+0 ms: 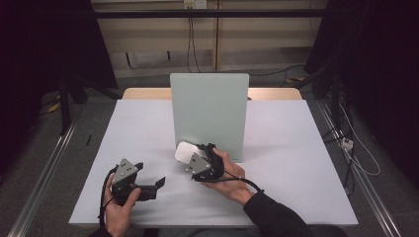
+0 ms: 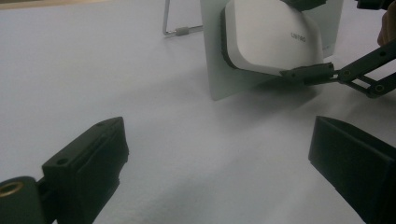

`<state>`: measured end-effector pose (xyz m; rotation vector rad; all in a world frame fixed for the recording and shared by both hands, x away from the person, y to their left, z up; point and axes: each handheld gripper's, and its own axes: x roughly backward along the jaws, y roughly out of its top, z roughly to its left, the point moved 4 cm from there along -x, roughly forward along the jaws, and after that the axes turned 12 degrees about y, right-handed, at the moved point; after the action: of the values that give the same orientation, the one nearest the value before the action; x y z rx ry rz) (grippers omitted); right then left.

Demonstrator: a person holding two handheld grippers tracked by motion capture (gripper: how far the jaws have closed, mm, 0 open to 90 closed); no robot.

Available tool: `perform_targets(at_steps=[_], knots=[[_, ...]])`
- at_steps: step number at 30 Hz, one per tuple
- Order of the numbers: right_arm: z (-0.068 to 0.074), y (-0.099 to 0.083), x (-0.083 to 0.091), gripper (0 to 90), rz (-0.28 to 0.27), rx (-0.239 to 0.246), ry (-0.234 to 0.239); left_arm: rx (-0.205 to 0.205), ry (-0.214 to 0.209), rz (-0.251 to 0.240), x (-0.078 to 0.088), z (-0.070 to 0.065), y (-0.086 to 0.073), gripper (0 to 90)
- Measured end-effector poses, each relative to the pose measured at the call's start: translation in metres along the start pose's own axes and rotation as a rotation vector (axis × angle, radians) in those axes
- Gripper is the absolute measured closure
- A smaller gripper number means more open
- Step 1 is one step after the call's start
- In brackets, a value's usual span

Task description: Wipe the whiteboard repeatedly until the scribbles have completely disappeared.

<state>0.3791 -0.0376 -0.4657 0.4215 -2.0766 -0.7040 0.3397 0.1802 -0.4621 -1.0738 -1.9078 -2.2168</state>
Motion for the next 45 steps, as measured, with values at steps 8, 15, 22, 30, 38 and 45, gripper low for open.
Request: perform_targets(at_steps=[8, 15, 22, 30, 38, 45], knots=[[-0.035, -0.001, 0.031, 31.6, -0.055, -0.054, -0.122, 0.0, 0.0, 0.0, 0.0, 0.0, 0.0, 4.5], [-0.071, -0.001, 0.062, 31.6, -0.086, -0.099, -0.217, -0.002, 0.001, 0.0, 0.0, 0.0, 0.0, 4.5], [-0.103, 0.006, 0.085, 31.6, -0.117, -0.142, -0.295, -0.001, 0.0, 0.001, 0.0, 0.0, 0.0, 4.5], [-0.105, 0.018, 0.079, 31.6, -0.136, -0.154, -0.301, 0.006, -0.01, 0.003, -0.002, -0.001, 0.0, 4.5], [-0.096, 0.026, 0.068, 31.7, -0.143, -0.142, -0.243, 0.002, -0.011, 0.005, -0.002, 0.001, -0.001, 4.5], [-0.086, 0.02, 0.064, 31.6, -0.173, -0.189, -0.167, 0.018, -0.01, 0.004, -0.002, 0.002, -0.002, 4.5]])
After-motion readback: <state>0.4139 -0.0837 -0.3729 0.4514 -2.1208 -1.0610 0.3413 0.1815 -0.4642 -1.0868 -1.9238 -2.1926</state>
